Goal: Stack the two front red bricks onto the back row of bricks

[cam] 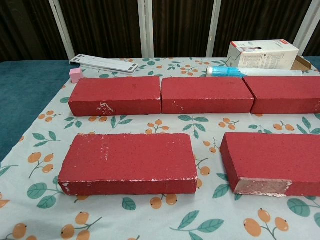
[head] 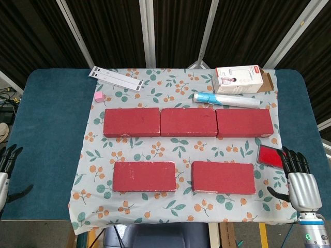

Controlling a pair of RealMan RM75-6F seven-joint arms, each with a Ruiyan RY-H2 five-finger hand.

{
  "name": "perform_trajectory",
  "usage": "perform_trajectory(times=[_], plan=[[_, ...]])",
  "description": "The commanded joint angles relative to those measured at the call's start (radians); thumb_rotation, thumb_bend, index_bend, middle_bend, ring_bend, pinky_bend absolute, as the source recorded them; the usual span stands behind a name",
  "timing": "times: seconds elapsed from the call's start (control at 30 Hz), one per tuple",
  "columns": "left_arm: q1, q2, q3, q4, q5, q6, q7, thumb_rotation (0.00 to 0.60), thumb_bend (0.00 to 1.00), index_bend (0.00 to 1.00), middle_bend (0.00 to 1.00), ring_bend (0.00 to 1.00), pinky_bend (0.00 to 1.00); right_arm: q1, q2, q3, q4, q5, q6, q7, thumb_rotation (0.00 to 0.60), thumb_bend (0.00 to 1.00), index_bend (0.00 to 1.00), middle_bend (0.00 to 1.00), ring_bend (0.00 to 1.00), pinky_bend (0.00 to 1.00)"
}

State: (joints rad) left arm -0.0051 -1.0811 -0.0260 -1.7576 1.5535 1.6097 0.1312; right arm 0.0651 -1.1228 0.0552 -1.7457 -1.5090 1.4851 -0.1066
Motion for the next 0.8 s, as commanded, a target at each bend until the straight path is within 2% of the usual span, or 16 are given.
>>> perform_trajectory(times=[0.03, 0.6, 0.8], plan=[[0.005, 0.000, -0.003, 0.003, 0.005, 0.011, -0.010, 0.600, 0.00, 0.10, 0.04, 0.00, 0.18, -0.001, -0.003, -0.003, -0.003, -0.001, -0.001, -0.011, 0.600, 0.07, 0.00, 0.03, 0.00, 0.00], [0.009, 0.013, 0.009, -0.003, 0.024, 0.010, -0.045, 0.600, 0.00, 0.10, 0.03, 0.00, 0.18, -0.021, 0.024, -0.019, -0.063, 0.001, 0.010, -0.019, 0.600, 0.07, 0.00, 0.03, 0.00, 0.00], [0.020, 0.017, -0.001, 0.003, 0.026, 0.042, -0.081, 0.600, 0.00, 0.10, 0.03, 0.00, 0.14, -0.024, 0.093, -0.052, -0.143, 0.059, -0.064, -0.008, 0.600, 0.07, 0.00, 0.01, 0.00, 0.00]])
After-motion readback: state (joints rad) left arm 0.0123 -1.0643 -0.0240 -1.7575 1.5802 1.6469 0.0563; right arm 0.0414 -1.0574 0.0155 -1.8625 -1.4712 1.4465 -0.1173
